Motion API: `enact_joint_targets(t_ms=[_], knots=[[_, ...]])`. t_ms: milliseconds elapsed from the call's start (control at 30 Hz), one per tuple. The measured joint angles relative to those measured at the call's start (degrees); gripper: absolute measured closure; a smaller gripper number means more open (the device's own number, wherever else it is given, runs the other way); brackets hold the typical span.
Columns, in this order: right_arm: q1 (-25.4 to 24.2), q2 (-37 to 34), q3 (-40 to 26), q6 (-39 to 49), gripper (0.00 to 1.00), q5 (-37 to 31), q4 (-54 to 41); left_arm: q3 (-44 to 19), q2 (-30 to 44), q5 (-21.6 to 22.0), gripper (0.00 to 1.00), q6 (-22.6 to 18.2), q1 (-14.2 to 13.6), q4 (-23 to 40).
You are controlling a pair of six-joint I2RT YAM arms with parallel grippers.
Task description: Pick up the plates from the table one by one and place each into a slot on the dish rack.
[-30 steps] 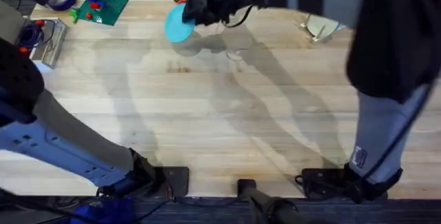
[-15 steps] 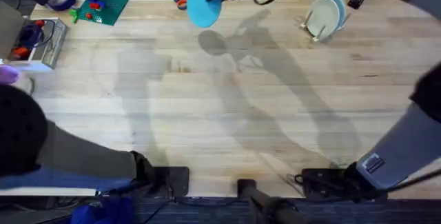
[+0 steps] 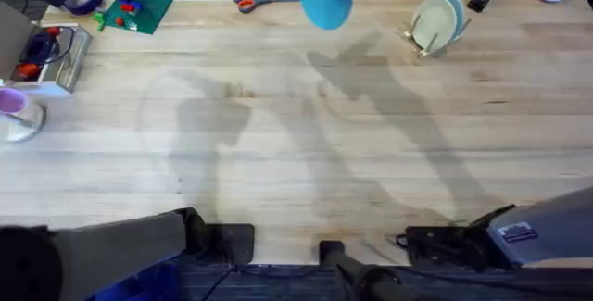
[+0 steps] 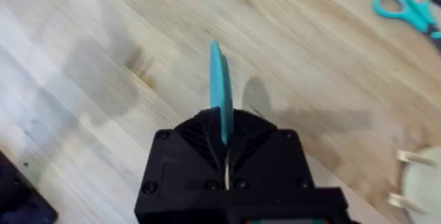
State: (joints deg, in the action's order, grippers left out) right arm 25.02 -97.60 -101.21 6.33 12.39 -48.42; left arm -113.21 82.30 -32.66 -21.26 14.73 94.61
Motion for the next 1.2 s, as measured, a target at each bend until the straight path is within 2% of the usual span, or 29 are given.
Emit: enact_joint_targets(t_ms=[167, 400, 633, 900, 1200], knots=[[-4.3, 4.9, 0.0, 3.4, 0.973, -1.1, -3.0, -0.1, -1.2, 0.6, 0.96, 0.0, -0.4, 2.2], [-14.1, 11.1, 0.0, 7.9, 0.972, -2.1, -7.9, -0.1, -1.4, 0.5, 0.96, -0.5, -0.8, 2.2], [-21.5, 13.6, 0.0, 12.0, 0.972, -2.3, -12.2, -0.1, -2.7, 1.4, 0.96, -1.7, -3.7, 2.2], [-26.2, 15.2, 0.0, 15.4, 0.974, -2.8, -15.2, -0.1, -3.2, 6.8, 0.961, -2.2, -7.6, 2.2], [-27.2, 16.7, 0.0, 19.5, 0.973, -8.5, -20.5, -0.1, -3.2, 15.5, 0.961, -1.2, -7.9, 2.2]])
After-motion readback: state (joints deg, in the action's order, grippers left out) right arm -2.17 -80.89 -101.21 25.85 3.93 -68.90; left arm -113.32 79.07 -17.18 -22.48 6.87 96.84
